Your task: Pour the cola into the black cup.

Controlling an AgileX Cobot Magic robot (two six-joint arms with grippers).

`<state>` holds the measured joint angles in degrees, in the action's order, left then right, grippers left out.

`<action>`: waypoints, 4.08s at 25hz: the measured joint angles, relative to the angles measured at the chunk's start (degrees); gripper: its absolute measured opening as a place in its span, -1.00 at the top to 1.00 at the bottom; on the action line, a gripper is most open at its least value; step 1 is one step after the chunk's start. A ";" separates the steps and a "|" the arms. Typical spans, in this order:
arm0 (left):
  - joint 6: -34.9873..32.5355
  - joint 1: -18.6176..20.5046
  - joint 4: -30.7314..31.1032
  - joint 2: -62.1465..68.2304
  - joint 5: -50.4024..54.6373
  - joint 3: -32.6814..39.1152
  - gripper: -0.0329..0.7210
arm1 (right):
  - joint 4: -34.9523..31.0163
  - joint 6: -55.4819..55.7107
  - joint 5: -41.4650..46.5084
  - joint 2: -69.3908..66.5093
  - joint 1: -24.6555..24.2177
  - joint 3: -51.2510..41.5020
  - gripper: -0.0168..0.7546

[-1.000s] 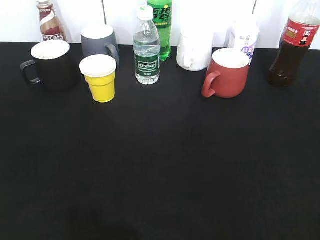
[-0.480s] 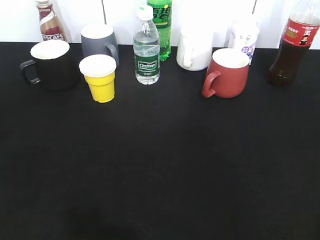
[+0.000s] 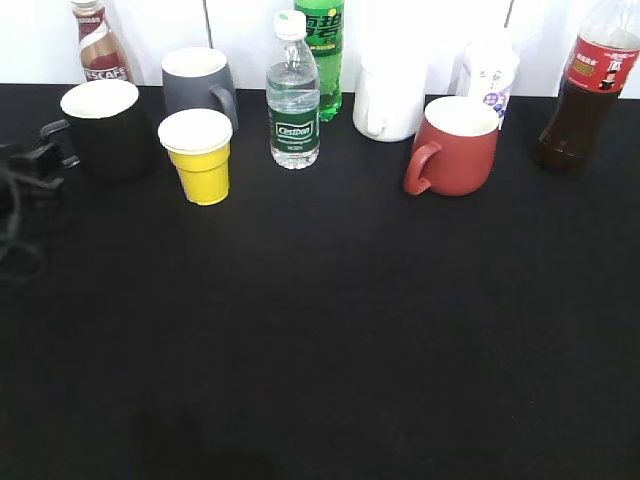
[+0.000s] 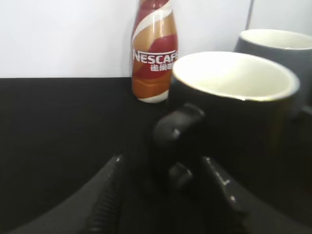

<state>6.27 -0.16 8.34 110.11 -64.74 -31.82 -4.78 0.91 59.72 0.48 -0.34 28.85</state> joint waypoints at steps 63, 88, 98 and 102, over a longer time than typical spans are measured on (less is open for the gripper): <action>14.24 -2.20 32.04 -22.65 -1.76 9.81 0.82 | 14.48 0.84 -125.85 -111.04 0.03 14.65 0.00; 12.76 -10.26 37.00 -21.31 -1.18 9.81 0.82 | 18.34 -64.84 -108.98 -95.57 30.91 11.50 0.01; 12.70 -10.26 37.17 -21.31 -1.41 9.81 0.82 | 14.98 -80.67 -114.39 -95.57 30.91 11.50 0.01; 12.70 -10.26 37.28 -21.31 -1.41 9.81 0.82 | 14.54 -83.21 -116.65 -95.57 30.91 11.50 0.01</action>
<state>18.97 -10.41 45.61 88.79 -66.15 -22.01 9.76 -82.30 -56.93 -95.09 30.57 40.36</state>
